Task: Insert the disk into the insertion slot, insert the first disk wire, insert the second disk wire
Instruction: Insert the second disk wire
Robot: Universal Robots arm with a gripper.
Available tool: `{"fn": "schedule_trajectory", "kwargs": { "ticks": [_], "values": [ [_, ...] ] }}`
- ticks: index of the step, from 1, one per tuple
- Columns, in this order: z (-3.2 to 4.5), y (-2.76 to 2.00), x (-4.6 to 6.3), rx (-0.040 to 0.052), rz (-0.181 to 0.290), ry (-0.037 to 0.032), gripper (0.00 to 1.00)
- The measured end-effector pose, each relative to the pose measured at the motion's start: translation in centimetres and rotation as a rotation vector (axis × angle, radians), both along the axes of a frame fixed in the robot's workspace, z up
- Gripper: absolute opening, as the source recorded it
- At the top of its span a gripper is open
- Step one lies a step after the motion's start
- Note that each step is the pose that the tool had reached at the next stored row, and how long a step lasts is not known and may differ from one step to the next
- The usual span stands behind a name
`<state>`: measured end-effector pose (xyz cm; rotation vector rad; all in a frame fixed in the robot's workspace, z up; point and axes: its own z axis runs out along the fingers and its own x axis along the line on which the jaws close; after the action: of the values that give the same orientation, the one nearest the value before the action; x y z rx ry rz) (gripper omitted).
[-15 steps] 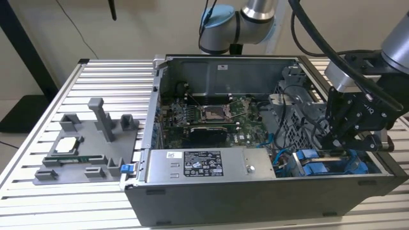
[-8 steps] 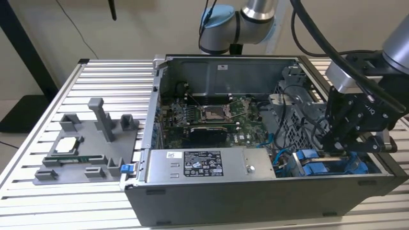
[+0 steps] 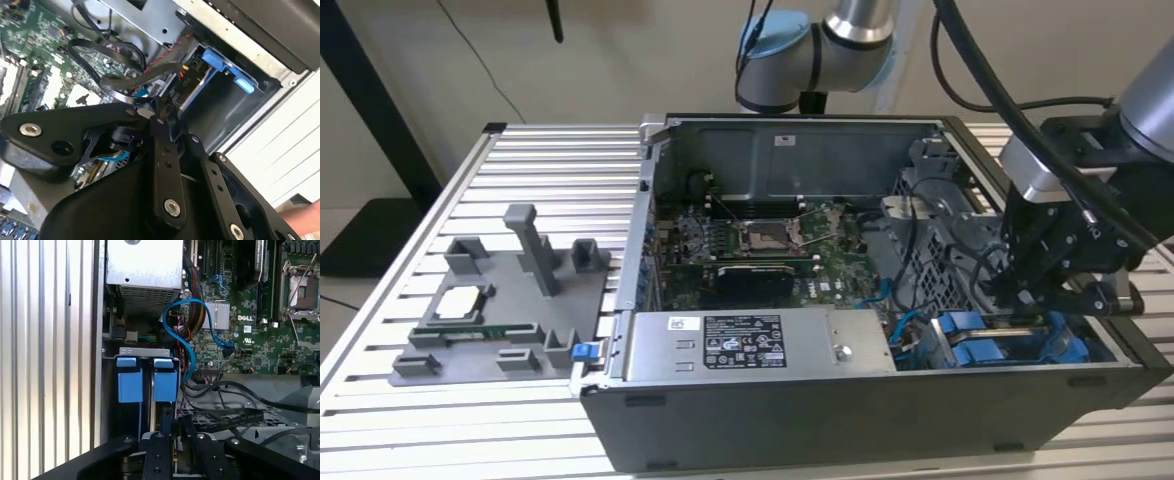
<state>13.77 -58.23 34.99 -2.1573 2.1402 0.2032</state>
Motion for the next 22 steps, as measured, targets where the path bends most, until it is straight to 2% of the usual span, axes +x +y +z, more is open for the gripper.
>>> {"fn": "schedule_trajectory", "kwargs": {
  "ticks": [1,2,5,6,9,10,13,14,15,18,19,22],
  "values": [
    [-0.02,-0.01,0.0,0.0177,0.000,-0.0015,1.00],
    [-0.04,-0.04,0.0,0.0262,0.000,-0.0027,1.00],
    [-0.06,-0.19,0.0,0.0336,0.000,-0.0035,1.00],
    [-0.06,-0.20,0.0,0.0405,0.000,-0.0038,0.00],
    [-0.06,-0.29,0.0,0.0654,0.000,-0.0042,0.00],
    [-0.06,-0.34,0.0,0.0709,0.000,-0.0042,0.00],
    [-0.06,-0.78,0.0,0.0719,0.000,-0.0028,0.00],
    [-0.06,-0.95,0.0,0.0711,0.000,0.0014,0.00],
    [-0.06,-1.15,0.1,0.0698,-0.001,0.0112,0.00],
    [-0.06,-1.48,0.5,0.0624,-0.002,0.0620,0.00],
    [-0.07,-1.49,0.8,0.0611,-0.003,0.0767,0.00],
    [-0.12,-1.50,1.8,0.0599,-0.004,0.1090,0.00]
  ]
}}
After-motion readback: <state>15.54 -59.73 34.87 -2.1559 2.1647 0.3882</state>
